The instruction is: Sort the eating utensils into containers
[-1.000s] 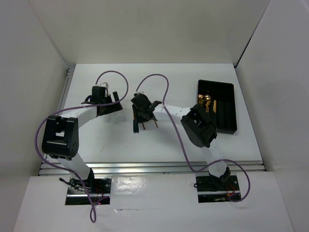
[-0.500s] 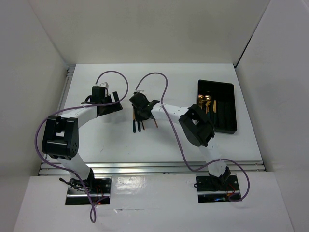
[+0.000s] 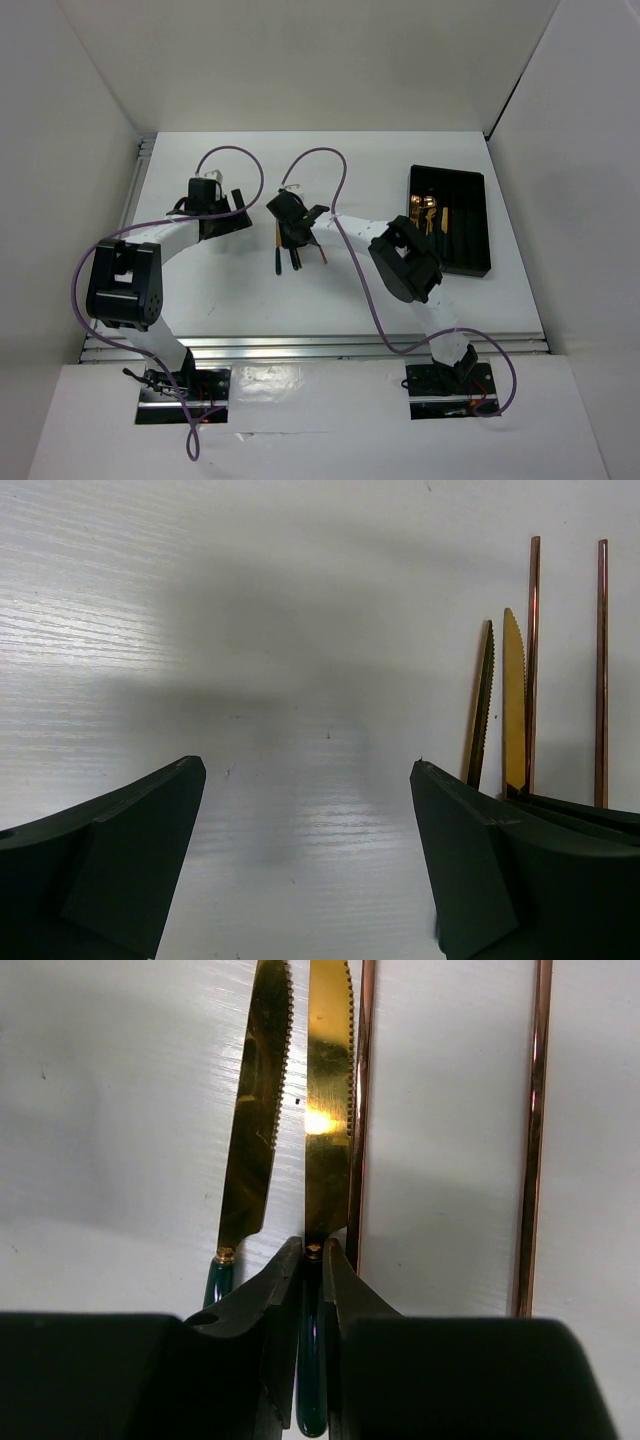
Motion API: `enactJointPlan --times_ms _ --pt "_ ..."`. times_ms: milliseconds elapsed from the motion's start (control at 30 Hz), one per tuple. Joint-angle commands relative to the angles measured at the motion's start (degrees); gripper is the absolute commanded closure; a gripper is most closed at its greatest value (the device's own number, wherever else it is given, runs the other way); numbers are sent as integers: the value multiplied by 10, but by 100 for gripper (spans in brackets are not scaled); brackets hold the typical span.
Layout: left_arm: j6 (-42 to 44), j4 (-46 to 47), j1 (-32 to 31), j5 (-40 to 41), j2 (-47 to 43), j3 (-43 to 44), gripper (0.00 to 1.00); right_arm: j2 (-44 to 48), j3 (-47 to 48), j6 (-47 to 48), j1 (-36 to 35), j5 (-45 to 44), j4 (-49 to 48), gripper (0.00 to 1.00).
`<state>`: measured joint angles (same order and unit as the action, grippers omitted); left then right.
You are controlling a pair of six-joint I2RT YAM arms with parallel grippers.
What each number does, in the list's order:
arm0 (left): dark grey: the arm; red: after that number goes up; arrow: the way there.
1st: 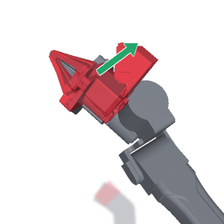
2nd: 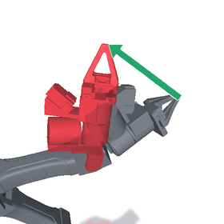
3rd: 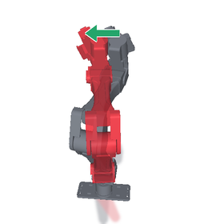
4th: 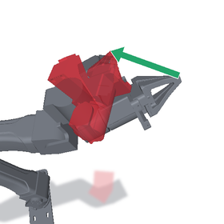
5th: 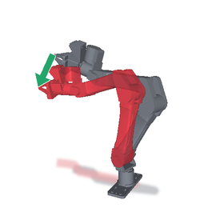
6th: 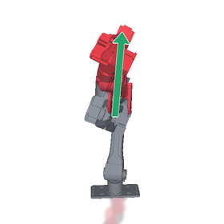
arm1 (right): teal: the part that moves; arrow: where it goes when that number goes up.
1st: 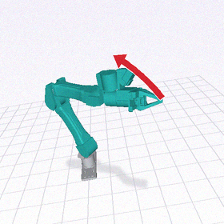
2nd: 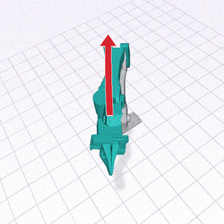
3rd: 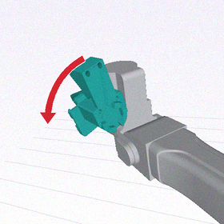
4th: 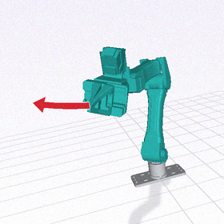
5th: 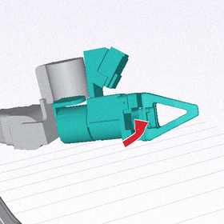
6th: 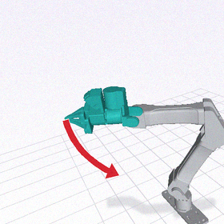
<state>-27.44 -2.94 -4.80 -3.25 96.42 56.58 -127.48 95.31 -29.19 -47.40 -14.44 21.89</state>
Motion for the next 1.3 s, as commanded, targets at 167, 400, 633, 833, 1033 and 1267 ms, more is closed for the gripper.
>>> enactJointPlan --times_ms 167,400,633,833,1033,1267 --pt "-8 9 3 2 -6 6 1 -13 -13 -6 -4 -10 47 95" --pt "-8 4 3 7 -6 6 1 121 -7 32 -4 -66 53 96" --pt "-13 4 3 7 -11 1 1 278 -74 72 56 -116 40 96" --pt "-13 4 8 2 -6 1 1 348 -186 94 193 -138 15 94" --pt "-13 4 8 -4 -6 6 1 366 -213 147 296 -137 20 95" --pt "-13 4 8 -4 -1 6 1 378 -267 207 422 -84 9 95"
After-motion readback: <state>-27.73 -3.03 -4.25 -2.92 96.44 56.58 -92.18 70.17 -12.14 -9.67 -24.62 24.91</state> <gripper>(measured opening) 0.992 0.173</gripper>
